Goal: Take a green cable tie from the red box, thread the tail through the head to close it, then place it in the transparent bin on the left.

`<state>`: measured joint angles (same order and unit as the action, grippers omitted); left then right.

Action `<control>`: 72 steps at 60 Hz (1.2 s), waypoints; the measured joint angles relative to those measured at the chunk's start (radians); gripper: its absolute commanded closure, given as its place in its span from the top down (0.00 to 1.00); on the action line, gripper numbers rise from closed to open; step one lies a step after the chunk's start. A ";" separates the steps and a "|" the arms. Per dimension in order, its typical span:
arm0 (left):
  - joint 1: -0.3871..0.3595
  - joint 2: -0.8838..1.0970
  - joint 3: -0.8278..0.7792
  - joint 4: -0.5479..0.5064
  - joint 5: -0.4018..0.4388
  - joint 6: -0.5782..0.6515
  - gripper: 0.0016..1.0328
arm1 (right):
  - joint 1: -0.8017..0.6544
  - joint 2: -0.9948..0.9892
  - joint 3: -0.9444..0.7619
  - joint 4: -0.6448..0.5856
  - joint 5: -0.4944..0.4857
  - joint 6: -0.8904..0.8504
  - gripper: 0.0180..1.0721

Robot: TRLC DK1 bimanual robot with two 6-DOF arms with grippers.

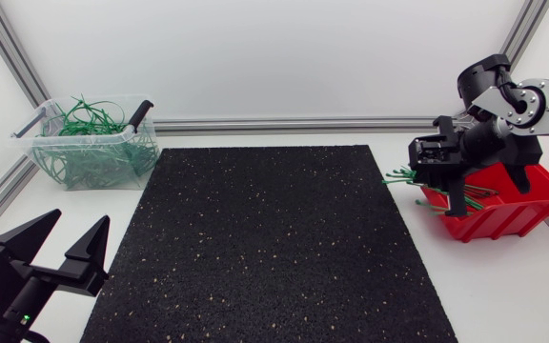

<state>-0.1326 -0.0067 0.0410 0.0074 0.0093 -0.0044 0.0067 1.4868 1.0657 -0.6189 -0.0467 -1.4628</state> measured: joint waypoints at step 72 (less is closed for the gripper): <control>0.000 0.000 0.000 0.000 0.000 0.000 0.96 | -0.217 -0.173 0.467 -0.322 -0.512 0.372 0.05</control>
<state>-0.1322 -0.0067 0.0410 0.0071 0.0090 -0.0044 -0.2104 1.3140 1.5330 -0.9409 -0.5587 -1.0904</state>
